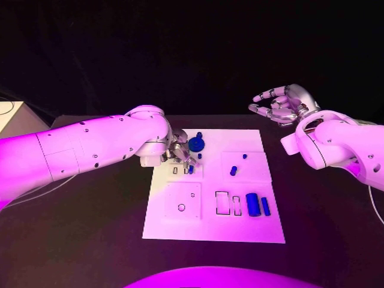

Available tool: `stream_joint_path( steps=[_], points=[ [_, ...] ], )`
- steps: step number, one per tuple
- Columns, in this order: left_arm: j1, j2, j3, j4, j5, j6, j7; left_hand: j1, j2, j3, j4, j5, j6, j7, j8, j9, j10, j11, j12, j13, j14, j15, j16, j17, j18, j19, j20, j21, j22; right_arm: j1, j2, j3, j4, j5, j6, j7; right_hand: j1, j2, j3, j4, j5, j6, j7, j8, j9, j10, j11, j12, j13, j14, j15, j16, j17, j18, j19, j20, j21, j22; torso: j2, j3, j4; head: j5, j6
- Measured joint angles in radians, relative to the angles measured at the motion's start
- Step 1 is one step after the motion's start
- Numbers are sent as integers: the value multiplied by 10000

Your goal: Assemble the parts on the task board

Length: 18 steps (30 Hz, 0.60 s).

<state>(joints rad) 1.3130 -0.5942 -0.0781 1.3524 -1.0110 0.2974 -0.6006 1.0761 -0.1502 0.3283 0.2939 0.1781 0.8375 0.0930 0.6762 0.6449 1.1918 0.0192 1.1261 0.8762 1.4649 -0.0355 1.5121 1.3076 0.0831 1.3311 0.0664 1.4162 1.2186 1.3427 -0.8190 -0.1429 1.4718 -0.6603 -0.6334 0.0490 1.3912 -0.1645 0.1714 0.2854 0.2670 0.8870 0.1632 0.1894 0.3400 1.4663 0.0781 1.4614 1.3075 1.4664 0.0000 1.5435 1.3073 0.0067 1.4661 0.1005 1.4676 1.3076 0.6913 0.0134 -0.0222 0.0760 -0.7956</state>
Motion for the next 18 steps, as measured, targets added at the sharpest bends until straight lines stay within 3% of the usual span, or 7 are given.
stream_joint_path(
  steps=[9, 18],
  points=[
    [-4, 35, -11, -1, 49, 175, -14, 225, 225, 30, -30, 0, -49, -21, 0, 124, -73, 5, 0, 0, 0, 1, 0, 0, -1, 0, 0, 0, -1, 0, 45, 0, -5, -10, 24, -30, 0, 0, 0, 0, 0, 0, 0, 0, 0, 0, -1, 0, -1, 0, 0, 0, 0, 0, 0, 0, 0, -1, -12, 2, -10, -10, -36],
    [-10, 85, -31, -112, 113, 279, -18, 348, 268, 59, -58, 0, -85, 15, -1, 177, -72, 5, 0, 0, 0, 1, 0, -1, 0, 0, 0, 0, -2, 0, 84, 0, -13, -17, 43, -47, 0, 0, 0, 0, 0, 1, 0, 0, 0, 0, -1, 0, -1, 0, 0, 0, 0, 0, 0, 0, 0, -2, -21, 6, 0, -40, -55]
  ],
)
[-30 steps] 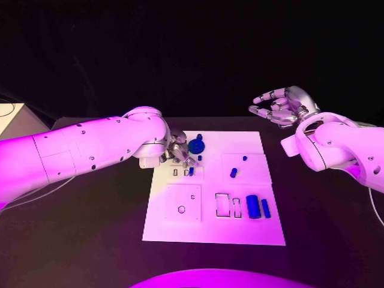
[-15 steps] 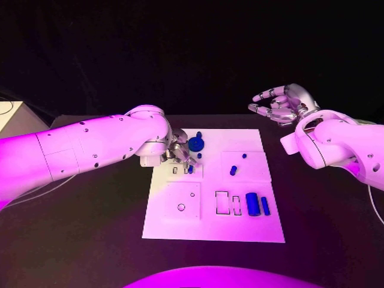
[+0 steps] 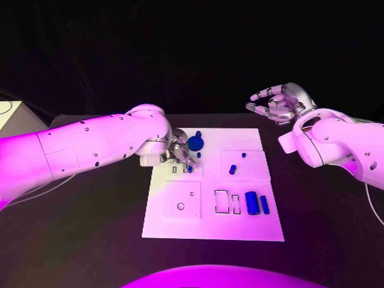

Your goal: Assemble the parts on the task board

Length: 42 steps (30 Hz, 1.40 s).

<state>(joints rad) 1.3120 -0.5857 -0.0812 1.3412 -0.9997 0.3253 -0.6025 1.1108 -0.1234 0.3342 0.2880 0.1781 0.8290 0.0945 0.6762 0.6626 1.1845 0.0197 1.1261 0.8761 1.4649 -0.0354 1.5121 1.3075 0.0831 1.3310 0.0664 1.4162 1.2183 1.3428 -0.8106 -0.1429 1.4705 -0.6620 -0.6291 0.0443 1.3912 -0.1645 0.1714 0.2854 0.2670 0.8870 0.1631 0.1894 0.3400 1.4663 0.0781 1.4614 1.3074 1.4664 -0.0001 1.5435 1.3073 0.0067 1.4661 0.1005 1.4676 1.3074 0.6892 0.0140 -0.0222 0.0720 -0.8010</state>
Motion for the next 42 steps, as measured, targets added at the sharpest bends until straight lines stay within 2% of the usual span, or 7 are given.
stream_joint_path(
  steps=[12, 18, 24, 26, 35, 40, 42],
  points=[
    [-3, 95, -21, -137, 84, 82, -4, 66, 66, 57, 2, 0, -36, -36, 0, 36, -72, 1, 0, -42, 0, 0, 0, 0, 0, 0, 0, 0, -39, 0, 41, 0, -2, -12, 5, -10, 0, 0, 28, 28, 0, 1, 0, 0, 0, 0, 0, 0, -1, 0, 0, 0, 4, 0, 0, 0, 0, -1, 20, 1, -2, -12, -8],
    [-18, 137, -32, -229, 143, 106, -4, 106, 107, 111, 4, 0, -37, -37, 0, 66, -72, 1, 0, -42, 0, 1, 0, -1, 0, -1, 0, 0, -53, 0, 45, 0, -1, -17, 6, -16, 0, 0, 28, 28, 0, 1, 0, 0, 0, 0, 0, 0, 0, 0, 0, 0, 8, 0, 0, 0, 0, -1, 27, 5, -2, -73, -25],
    [-25, 168, -35, -276, 227, 99, -4, 525, 307, 403, -55, 43, -37, -37, -49, 179, -143, 2, 0, -55, 0, 0, 0, -1, 0, -1, 0, 0, -54, 0, 49, -1, 2, -25, 6, -24, 0, 0, 28, 28, 0, 1, 0, 0, 0, 0, 0, 0, 7, 0, 0, 0, 7, 0, 0, 0, 0, 7, 29, 6, 5, -93, -35],
    [-25, 176, -35, -286, 267, 96, -4, 847, 357, 725, -95, 42, -60, -60, -90, 258, -143, 2, 0, -60, 0, 1, 0, -1, 0, -1, 0, 0, -54, 0, 49, -1, 3, -27, 6, -26, 0, 0, 28, 28, 0, 1, 0, 0, 0, 0, 0, 0, 7, 0, 0, 0, 7, 0, 0, 0, 0, 6, 27, 6, 6, -94, -40],
    [-25, 195, -32, -327, 517, 121, 2, 1492, 91, 2247, -581, 6, -149, -37, -264, 453, -200, -48, -43, -121, 0, 1, 0, -1, 1, -1, 0, 0, -17, 0, 50, -1, 5, -38, 11, -43, 0, 0, 28, 28, 0, 1, 0, 0, 0, 0, 0, 0, 6, 0, 0, 0, 6, 0, 0, 0, 0, 6, 22, 17, 7, -79, -68],
    [-31, 147, -36, -324, 672, 116, 21, 1617, -44, 2769, -79, -34, -183, -2, -178, 454, -214, -34, -110, -191, 0, 1, 0, -1, 1, -1, 0, 44, 35, 0, 49, -1, 5, -44, 17, -54, 0, 0, 28, 28, 0, 1, 0, 0, 0, 0, -1, 1, 5, 0, 0, 0, 5, 0, 0, 0, 0, 5, 19, 18, 11, -79, -81],
    [-33, 83, -36, -293, 732, 86, 39, 1488, -168, 2998, -96, -34, -185, -1, -59, 455, -213, -34, -110, -188, 0, 1, 0, -1, 1, -1, 1, 44, 69, 0, 49, -1, 4, -47, 20, -58, 0, 0, 28, 28, 0, 1, 0, 0, 1, 0, 0, 0, 5, 0, 0, 0, 5, 0, 0, 0, 0, 5, 19, 18, 12, -84, -82]
  ],
)
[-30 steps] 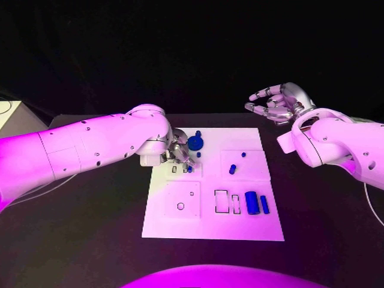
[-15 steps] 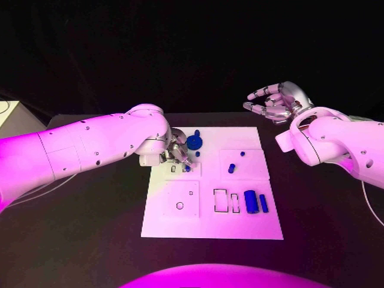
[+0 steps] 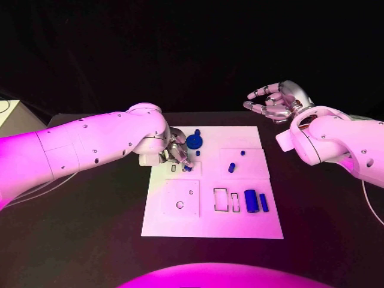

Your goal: Assemble the parts on the task board

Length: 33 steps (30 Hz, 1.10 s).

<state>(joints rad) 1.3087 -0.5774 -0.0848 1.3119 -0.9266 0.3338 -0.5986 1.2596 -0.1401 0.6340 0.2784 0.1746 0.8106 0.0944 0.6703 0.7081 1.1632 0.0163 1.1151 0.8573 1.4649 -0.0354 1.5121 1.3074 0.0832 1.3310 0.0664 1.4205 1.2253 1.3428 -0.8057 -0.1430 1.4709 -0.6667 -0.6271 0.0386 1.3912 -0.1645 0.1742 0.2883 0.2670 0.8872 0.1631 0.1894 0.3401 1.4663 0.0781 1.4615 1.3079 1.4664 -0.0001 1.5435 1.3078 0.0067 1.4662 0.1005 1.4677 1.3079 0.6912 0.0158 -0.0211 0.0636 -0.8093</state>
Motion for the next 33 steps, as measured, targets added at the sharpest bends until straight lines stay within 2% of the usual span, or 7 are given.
stream_joint_path(
  steps=[3, 11, 13, 18, 21, 27, 33],
  points=[
    [-1, -97, 0, 56, 68, -84, 31, -224, -66, 252, -197, 2, 0, 0, 12, 14, 62, 14, 0, 38, 0, 0, 0, 0, 1, 0, 0, 37, 70, 0, -4, -1, -2, -3, 3, -3, 0, 0, 0, 0, 0, 0, 0, 0, 0, 0, 0, 0, -1, 0, 0, 0, 0, 155, 0, 0, -61, 0, 0, 2, 0, 0, -1],
    [-4, -501, 8, 459, 335, -714, 176, -628, -260, 818, -540, 163, 66, -61, 90, 22, 297, -74, 71, 185, 34, -44, 84, 0, 0, 38, -38, 105, 173, 0, -31, -4, -10, -8, 13, -13, 0, 0, 0, 0, 0, 0, 0, 0, 0, 0, 0, 0, -2, 0, 0, 0, -1, 155, 0, 0, -61, -1, -2, 6, 12, -18, 25],
    [-4, -581, 9, 557, 397, -884, 200, -822, -341, 859, -524, 382, 141, -95, 159, 23, 433, -102, 164, 254, 0, -77, 132, 0, 0, 77, -77, 154, 218, 0, -42, -4, -11, -9, 15, -14, 0, 0, 0, 0, 0, 0, 0, 0, 0, 0, 0, 0, -2, 0, 0, 0, -1, 155, 0, 0, -61, -2, -5, 6, 14, -8, 26],
    [-12, -760, 10, 798, 517, -1335, 245, -1220, -571, 1060, -675, 1323, 338, -148, 246, 1028, 707, -189, 356, 516, -1, -152, 273, 0, 1, 260, -140, 270, 444, 0, -69, -7, -17, -12, 18, -16, -5, 1, 0, 0, 37, 0, 0, 0, 0, 0, 0, 0, -3, 0, 0, 0, -1, 154, 0, 0, -61, -2, -2, 6, 20, 12, 0],
    [-28, -833, 9, 881, 531, -1551, 252, -1338, -628, 1060, -675, 1688, 407, -214, 277, 1032, 846, -234, 443, 638, 3, -220, 351, 0, 1, 395, -187, 327, 598, -4, -80, -11, -19, -13, 22, -18, -82, -1, 0, 0, 61, 0, 0, 0, 1, 0, 0, 0, -3, 0, 0, 0, -2, 154, 0, 0, -61, -3, 1, 5, 20, 24, -24],
    [-60, -893, -4, 966, 454, -1838, 254, -1459, -666, 1061, -676, 1966, 482, -220, 282, 1266, 940, -256, 525, 780, 3, -220, 351, 0, -159, 506, -218, 391, 786, -12, -109, -14, 39, -14, 30, -21, -82, -1, 0, 0, 61, 0, 0, 0, 1, 0, 0, 0, -4, 0, 0, 0, -2, 155, 0, 0, -61, -3, 5, 7, 22, 52, -81],
    [-113, -892, -46, 1036, 229, -2077, 253, -1683, -734, 1097, -833, 2365, 655, -286, 282, 1526, 1188, -326, 661, 945, 2, -290, 389, 0, -158, 701, -266, 516, 831, -18, -137, -16, 96, -14, 33, -21, -82, -1, 16, 16, 61, 0, 0, 0, 1, 0, 0, -76, -4, 0, 0, -79, -3, 155, 0, 0, -217, -4, 2, 7, 21, 72, -139]
  ],
)
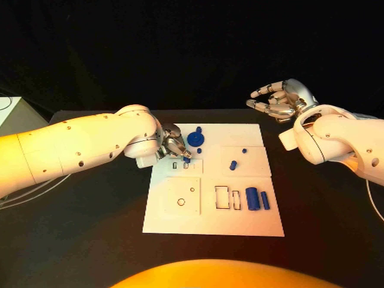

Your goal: Assemble the parts on the task board

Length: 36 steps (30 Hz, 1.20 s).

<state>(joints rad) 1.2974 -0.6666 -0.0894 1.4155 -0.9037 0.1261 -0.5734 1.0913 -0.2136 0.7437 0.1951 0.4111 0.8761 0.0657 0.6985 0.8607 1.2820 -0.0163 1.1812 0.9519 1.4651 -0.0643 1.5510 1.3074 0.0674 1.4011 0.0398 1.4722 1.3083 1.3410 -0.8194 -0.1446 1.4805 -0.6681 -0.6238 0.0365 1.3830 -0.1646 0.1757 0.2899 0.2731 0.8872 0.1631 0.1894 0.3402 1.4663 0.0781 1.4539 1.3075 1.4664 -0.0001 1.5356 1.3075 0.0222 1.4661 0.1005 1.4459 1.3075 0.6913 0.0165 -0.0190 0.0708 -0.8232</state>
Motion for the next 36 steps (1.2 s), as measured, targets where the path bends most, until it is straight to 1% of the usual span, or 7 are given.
stream_joint_path(
  steps=[5, 7, 12, 17, 19, 29, 36],
  points=[
    [-33, 6, -109, 62, -223, -192, -1, -51, -52, -11, -11, 226, 2, 1, 38, 9, 34, -34, 39, 88, 36, -35, 0, 0, 1, 35, -38, 16, 0, 0, -20, -1, -5, -1, -1, 6, 0, 0, 40, -17, 0, 0, 0, 0, 0, 0, 0, 0, 0, 0, 0, 0, 0, 0, 0, 0, -44, 0, -6, -7, 1, 26, -39],
    [-41, 8, -135, 77, -314, -248, -1, -68, -61, -11, -11, 274, 21, 10, 39, 9, 108, -38, 77, 147, 0, -70, 0, 0, 1, 35, -38, 16, -1, -1, -22, -1, -11, -1, -2, 8, 0, 0, 40, -17, 55, 0, 0, 0, 0, 0, 0, 0, 0, 0, 0, -46, 0, -1, 0, 0, -87, -1, -7, -10, 0, 36, -42],
    [-74, 24, -176, 102, -544, -359, -1, -142, -65, -37, -39, 411, 56, -23, 39, 89, 126, -55, 121, 206, 0, -71, 17, 0, 3, 108, -39, 55, -1, -1, -21, -1, -26, -1, -3, 14, -29, -29, 40, -17, 56, 0, 0, 0, 0, 0, 0, -43, -1, 0, 0, -60, -1, 0, 0, 0, -87, -1, -2, -12, -13, 65, -44],
    [-113, 45, -192, 135, -736, -412, -1, -169, -91, -37, -39, 544, 85, -52, 39, 136, 158, -86, 123, 224, 0, -71, 40, 0, 2, 108, -39, 55, -2, -3, -18, -1, -33, -1, -4, 16, -40, -40, 40, -17, 56, 0, 0, 0, 0, 0, 0, -43, -1, 0, 0, -60, -1, -1, 0, 0, -129, -2, 6, -16, -27, 83, -69],
    [-136, 52, -199, 153, -817, -428, -1, -195, -118, -36, -39, 607, 86, -52, 70, 142, 158, -86, 122, 224, 0, -71, 40, 0, 3, 143, -74, 55, -2, -3, -18, -2, -36, -2, -4, 16, -40, -40, 40, -17, 56, 0, 0, 0, 0, 0, 0, -43, -1, 0, 0, -60, -1, -1, 0, 0, -132, -2, 11, -16, -28, 88, -77],
    [-271, 52, -214, 227, -1267, -532, -4, -260, -183, -27, -48, 659, 140, -85, 79, 142, 158, -86, 122, 235, 37, -107, 40, 0, 4, 142, -74, 100, -3, -5, -28, -2, -38, -2, -4, 16, -40, -40, 40, -16, 56, 0, 0, 0, 0, 0, 0, -43, -2, 0, 0, -60, -1, -1, 0, 0, -132, 6, 19, -15, -27, 99, -135],
    [-344, -56, -215, 314, -1480, -587, -9, -260, -183, -27, -48, 659, 164, -92, 79, 142, 157, -86, 122, 234, 37, -107, 39, 0, 4, 142, -74, 100, -4, -10, -30, -2, -46, -3, 2, 16, -42, -38, 40, -16, 95, 0, 0, 0, 0, 0, 0, -43, 6, 0, 0, -60, -1, -1, 0, 0, -132, 6, 21, -12, -27, 109, -176]
  ],
)
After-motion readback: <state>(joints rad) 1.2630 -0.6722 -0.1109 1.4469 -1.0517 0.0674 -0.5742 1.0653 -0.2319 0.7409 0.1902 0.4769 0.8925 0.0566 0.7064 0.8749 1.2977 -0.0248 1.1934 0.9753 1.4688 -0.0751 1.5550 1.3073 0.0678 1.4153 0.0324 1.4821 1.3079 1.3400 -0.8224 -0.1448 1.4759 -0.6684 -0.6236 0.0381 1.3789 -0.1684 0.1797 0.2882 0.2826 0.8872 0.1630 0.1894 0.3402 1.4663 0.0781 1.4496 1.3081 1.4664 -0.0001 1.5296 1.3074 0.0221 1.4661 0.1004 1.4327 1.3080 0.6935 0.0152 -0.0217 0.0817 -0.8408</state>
